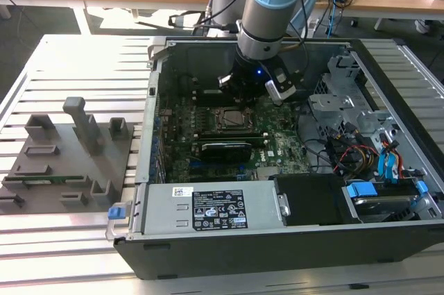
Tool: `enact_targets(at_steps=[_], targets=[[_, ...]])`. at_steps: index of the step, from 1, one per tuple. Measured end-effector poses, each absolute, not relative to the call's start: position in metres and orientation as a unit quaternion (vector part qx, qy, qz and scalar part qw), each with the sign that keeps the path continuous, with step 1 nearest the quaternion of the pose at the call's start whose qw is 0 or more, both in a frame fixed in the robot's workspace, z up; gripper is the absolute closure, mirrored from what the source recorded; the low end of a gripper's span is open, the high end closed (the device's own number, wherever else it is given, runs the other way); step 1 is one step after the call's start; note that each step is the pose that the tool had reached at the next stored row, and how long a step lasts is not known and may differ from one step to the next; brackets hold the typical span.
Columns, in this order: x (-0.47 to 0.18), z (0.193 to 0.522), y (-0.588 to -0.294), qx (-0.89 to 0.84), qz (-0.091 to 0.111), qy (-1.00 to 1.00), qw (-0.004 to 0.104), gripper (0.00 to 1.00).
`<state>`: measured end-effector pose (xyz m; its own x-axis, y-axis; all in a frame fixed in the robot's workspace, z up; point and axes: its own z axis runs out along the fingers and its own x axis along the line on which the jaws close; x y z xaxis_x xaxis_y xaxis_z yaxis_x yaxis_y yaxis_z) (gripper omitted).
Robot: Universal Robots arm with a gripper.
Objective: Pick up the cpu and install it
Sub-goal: 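Install the first cpu locking lever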
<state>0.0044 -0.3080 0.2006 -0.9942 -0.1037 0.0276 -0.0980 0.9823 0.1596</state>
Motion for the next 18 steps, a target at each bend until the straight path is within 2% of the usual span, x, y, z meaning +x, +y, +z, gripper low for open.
enact_targets(at_steps=[5,12,18], targets=[[0.005,0.199,-0.308,0.051,-0.077,-0.996,0.018,0.89],[0.005,0.199,-0.307,0.051,-0.100,-0.993,0.017,0.89],[0.005,0.211,-0.307,0.051,-0.102,-0.993,0.017,0.89]])
